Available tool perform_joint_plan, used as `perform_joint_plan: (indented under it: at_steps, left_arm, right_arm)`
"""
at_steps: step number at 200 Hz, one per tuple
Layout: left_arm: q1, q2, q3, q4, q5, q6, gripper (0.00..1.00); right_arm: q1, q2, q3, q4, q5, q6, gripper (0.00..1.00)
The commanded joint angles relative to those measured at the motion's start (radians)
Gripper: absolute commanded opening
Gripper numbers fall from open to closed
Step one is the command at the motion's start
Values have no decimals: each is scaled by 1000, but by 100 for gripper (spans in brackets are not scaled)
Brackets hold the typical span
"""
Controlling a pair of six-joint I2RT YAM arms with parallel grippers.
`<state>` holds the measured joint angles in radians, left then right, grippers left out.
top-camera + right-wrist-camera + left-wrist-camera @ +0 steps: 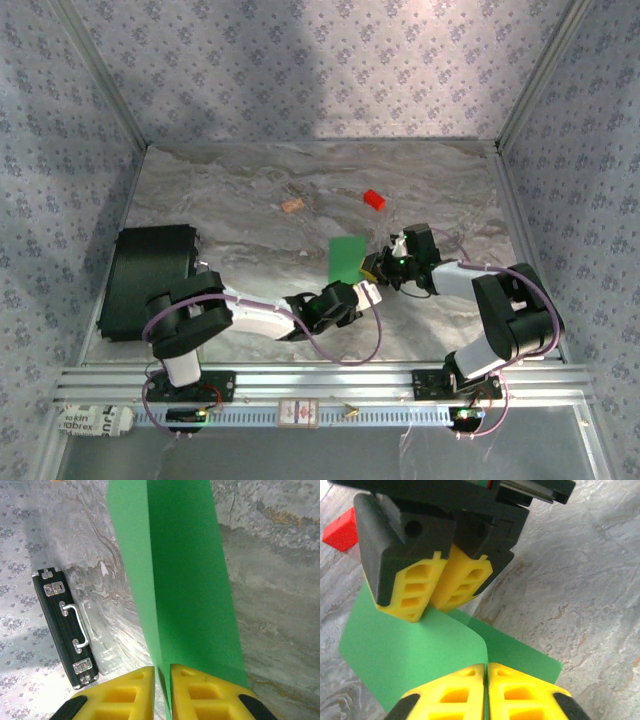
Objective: Fold a paper plane with a square sheet of paper (pick it up from the middle)
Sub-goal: Fold the triangle a second time at the center of the table.
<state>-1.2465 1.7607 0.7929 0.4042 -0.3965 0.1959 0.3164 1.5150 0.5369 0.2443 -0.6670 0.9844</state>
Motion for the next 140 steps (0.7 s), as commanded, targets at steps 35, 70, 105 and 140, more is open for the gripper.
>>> perform_joint_plan:
  at_steps: [35, 70, 105, 140]
  left_arm:
    - [79, -115, 0, -99, 172, -249, 0]
    - [203, -161, -55, -49, 441, -451, 0]
    - [277, -164, -73, -43, 594, -547, 0]
    - [324, -164, -95, -8, 660, -602, 0]
  right_arm:
    - [-5, -64, -17, -84, 53, -28, 24]
    - [-7, -190, -38, -205, 135, -70, 35]
    - [1, -290, -61, -257, 134, -81, 35]
    - [53, -316, -83, -238, 117, -63, 24]
